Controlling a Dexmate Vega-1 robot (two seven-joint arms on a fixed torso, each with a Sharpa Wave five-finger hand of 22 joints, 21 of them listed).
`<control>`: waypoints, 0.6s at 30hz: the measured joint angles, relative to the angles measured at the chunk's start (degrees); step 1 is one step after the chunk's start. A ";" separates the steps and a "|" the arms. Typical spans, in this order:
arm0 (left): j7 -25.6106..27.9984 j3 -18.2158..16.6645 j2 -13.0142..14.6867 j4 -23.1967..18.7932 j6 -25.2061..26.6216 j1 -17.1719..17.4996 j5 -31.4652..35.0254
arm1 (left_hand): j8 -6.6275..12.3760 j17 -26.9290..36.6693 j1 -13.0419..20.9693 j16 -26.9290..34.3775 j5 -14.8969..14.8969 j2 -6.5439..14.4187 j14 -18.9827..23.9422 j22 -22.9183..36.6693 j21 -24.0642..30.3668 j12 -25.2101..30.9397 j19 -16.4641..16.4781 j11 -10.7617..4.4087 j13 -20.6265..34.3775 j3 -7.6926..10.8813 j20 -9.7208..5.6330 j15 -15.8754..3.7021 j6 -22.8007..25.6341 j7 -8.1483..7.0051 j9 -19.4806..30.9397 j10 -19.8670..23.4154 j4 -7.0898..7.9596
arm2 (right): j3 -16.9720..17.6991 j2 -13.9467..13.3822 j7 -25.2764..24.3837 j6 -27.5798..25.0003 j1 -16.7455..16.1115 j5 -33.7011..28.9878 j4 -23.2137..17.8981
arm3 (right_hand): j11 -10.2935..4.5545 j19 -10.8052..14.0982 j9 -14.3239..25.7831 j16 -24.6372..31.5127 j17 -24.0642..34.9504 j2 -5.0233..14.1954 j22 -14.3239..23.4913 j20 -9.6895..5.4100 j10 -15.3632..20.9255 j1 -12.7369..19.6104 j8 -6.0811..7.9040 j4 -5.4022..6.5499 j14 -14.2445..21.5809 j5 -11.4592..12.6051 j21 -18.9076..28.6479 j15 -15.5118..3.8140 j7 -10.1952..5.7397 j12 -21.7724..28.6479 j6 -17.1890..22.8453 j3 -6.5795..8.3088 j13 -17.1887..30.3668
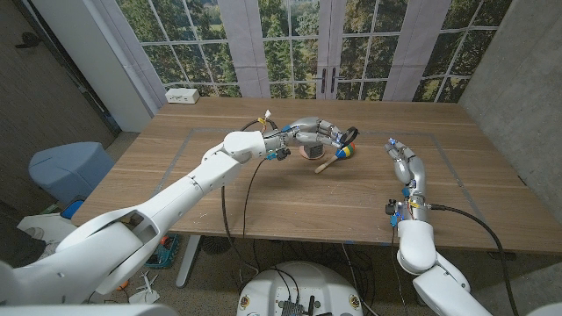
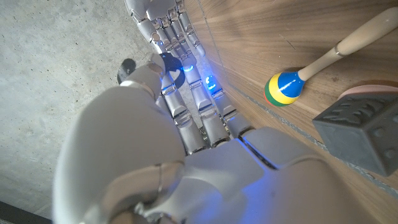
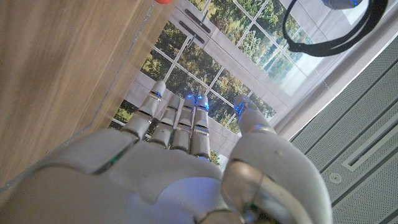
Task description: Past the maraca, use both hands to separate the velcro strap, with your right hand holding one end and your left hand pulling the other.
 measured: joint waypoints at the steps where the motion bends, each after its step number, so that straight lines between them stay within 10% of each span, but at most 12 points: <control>1: 0.11 0.00 0.00 0.00 -0.26 0.00 0.19 | 0.00 0.24 0.00 0.17 -0.16 0.00 0.00 0.06 0.22 -0.01 -0.01 0.00 0.01 0.00 0.00 0.00 0.09 -0.09 -0.01 0.00 0.00 | -0.02 -0.06 0.00 0.00 -0.06 0.00 -0.18 | -0.15 0.19 0.00 0.17 0.19 0.00 0.14 0.19 0.19 0.00 0.00 0.12 0.24 0.00 0.00 -0.20 -0.12 0.00 0.31 -0.12 0.14; 18: -0.16 1.03 -1.34 0.57 -1.27 -0.84 0.92 | 0.00 2.52 1.21 1.37 -0.67 1.18 0.17 0.85 1.80 -0.61 -0.01 0.00 0.33 -0.88 0.01 0.17 0.40 -0.39 -0.53 0.00 -0.21 | -0.46 0.15 -1.73 -1.09 -0.76 -4.24 -1.89 | -2.08 1.85 -0.01 1.25 1.30 -1.29 0.24 -0.65 1.64 1.30 0.43 -0.13 1.13 -1.26 0.00 -0.09 -2.32 0.75 2.06 -1.47 1.49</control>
